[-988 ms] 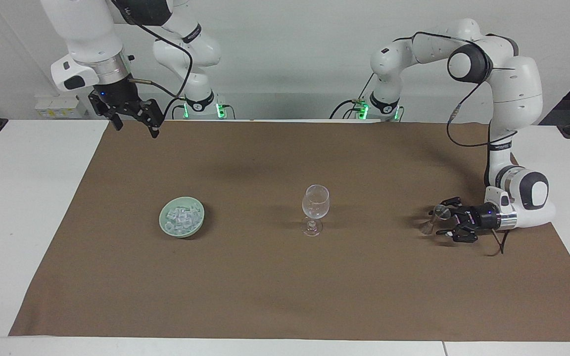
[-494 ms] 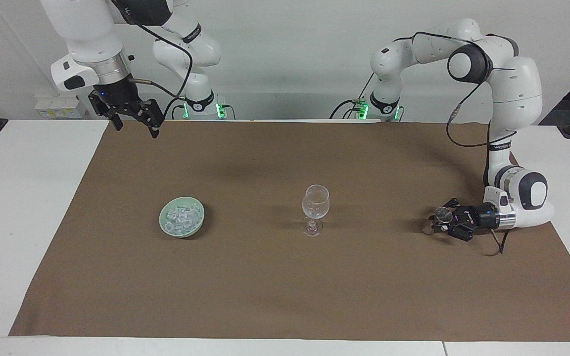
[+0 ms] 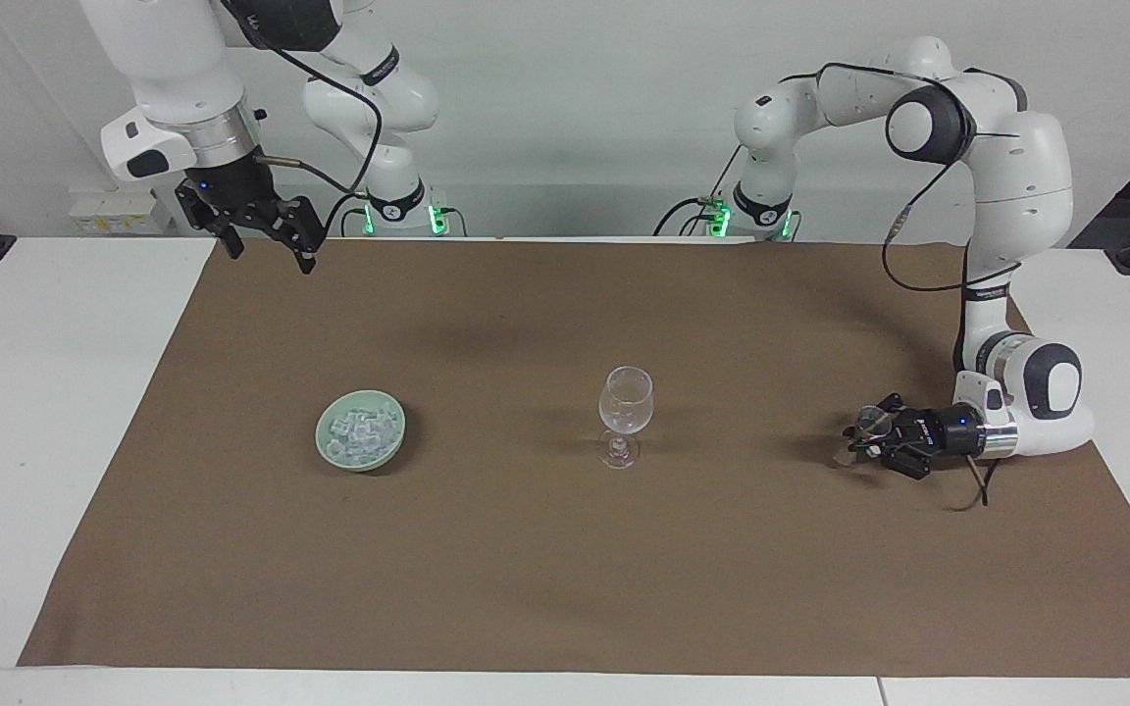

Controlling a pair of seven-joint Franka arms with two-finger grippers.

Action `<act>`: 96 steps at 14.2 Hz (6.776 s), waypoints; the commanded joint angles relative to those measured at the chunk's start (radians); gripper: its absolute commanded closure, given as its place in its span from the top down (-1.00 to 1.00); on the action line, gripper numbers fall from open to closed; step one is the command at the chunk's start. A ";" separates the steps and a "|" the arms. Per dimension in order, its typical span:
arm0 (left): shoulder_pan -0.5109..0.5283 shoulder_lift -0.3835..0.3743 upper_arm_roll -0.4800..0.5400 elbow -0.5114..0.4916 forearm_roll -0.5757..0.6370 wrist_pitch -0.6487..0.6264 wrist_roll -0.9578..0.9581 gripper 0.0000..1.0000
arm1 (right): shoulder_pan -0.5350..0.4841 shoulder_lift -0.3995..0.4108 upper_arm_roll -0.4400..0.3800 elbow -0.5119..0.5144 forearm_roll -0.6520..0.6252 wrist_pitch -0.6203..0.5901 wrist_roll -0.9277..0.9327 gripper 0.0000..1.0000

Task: Pour wine and add ice with both arms
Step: 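Reach the left gripper to the small metal cup and grasp it, then lift the metal cup with the left gripper toward the wine glass, then tilt the metal cup over the wine glass with the left gripper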

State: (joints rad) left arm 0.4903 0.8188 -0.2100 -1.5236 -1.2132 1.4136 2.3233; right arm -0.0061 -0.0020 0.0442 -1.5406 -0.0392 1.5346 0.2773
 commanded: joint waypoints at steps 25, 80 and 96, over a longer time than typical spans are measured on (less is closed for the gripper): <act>-0.392 -0.484 -0.003 -0.265 -0.081 0.418 -0.295 -1.00 | -0.014 0.010 0.000 0.019 0.024 -0.010 -0.026 1.00; -0.650 -0.593 0.006 -0.155 0.730 0.630 -1.011 -1.00 | -0.014 0.010 0.002 0.019 0.024 -0.010 -0.026 1.00; -0.723 -0.590 0.006 -0.081 0.979 0.605 -1.216 -1.00 | -0.014 0.010 0.000 0.019 0.024 -0.010 -0.026 1.00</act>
State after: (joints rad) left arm -0.2141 0.2378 -0.2217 -1.6118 -0.2632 2.0353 1.1345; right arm -0.0061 -0.0020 0.0440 -1.5405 -0.0392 1.5346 0.2773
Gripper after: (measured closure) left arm 0.789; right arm 0.000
